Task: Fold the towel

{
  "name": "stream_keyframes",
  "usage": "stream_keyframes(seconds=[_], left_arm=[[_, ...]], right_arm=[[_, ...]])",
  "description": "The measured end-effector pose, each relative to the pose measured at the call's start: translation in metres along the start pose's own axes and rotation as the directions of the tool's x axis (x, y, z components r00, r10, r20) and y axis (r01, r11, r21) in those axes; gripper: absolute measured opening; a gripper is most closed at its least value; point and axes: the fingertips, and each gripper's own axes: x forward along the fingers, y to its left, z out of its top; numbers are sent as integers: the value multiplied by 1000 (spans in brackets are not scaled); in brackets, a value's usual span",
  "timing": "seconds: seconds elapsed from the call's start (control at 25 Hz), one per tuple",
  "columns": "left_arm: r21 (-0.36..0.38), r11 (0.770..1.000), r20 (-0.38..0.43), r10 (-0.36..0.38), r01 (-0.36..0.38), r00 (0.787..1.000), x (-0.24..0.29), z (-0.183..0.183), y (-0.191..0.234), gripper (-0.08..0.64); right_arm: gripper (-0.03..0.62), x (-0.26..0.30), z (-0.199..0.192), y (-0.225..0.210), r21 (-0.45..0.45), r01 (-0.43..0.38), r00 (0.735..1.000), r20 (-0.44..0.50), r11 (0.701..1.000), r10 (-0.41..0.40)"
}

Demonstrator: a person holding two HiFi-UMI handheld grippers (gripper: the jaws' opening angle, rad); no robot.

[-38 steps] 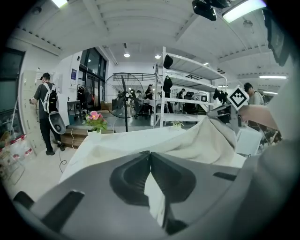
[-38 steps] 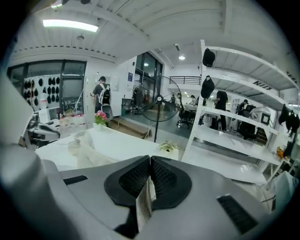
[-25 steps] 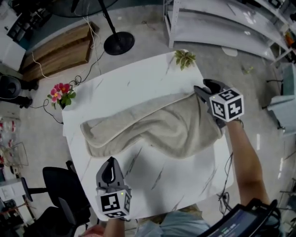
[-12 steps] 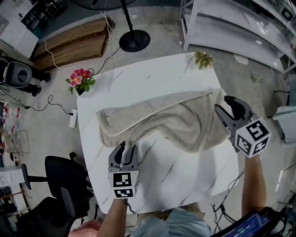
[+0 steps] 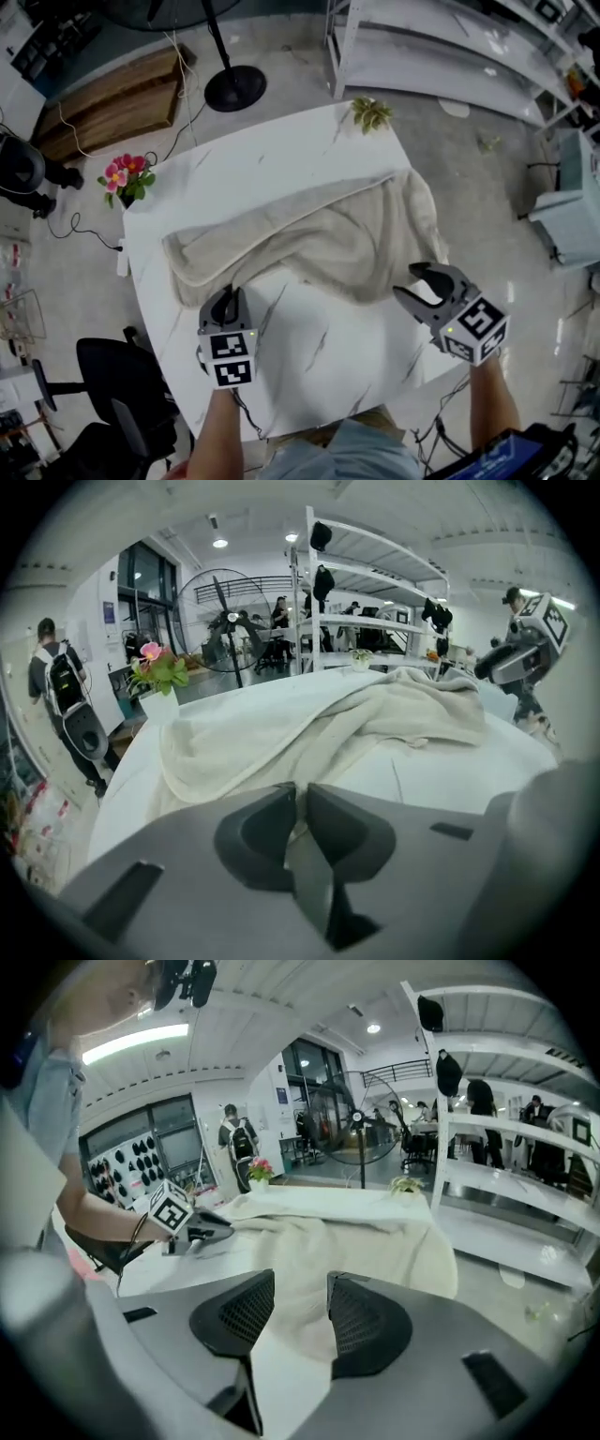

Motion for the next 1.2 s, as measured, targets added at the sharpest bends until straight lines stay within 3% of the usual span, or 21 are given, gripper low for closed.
stream_keyframes(seconds=[0.16,0.4,0.52,0.6,0.76,1.04,1.2], left_arm=[[33,997,-52,-62,64,997,-4,-5,-1,34],[55,990,-136,-121,129,983,-33,-32,7,34],[77,984,-167,-144,158,975,-48,-47,10,34],[78,981,-183,-163,179,969,-58,-55,12,34],[86,977,-209,-175,196,962,-77,-70,16,34],[100,976,-203,-168,191,965,-92,-81,23,34],[89,979,-190,-165,184,968,-94,-79,25,34]], right_arm=[[184,5,-35,15,-19,-16,995,-96,1000,14],[170,-3,-56,-6,-33,55,991,-122,998,-59],[163,-12,-67,-29,-53,160,976,-141,986,-166],[116,-22,-75,-53,-34,273,951,-140,961,-275],[127,-33,-88,-87,-27,396,908,-139,918,-396],[147,-14,-98,-95,-75,355,923,-129,932,-362],[51,-14,-82,-89,-58,289,953,-76,955,-293]])
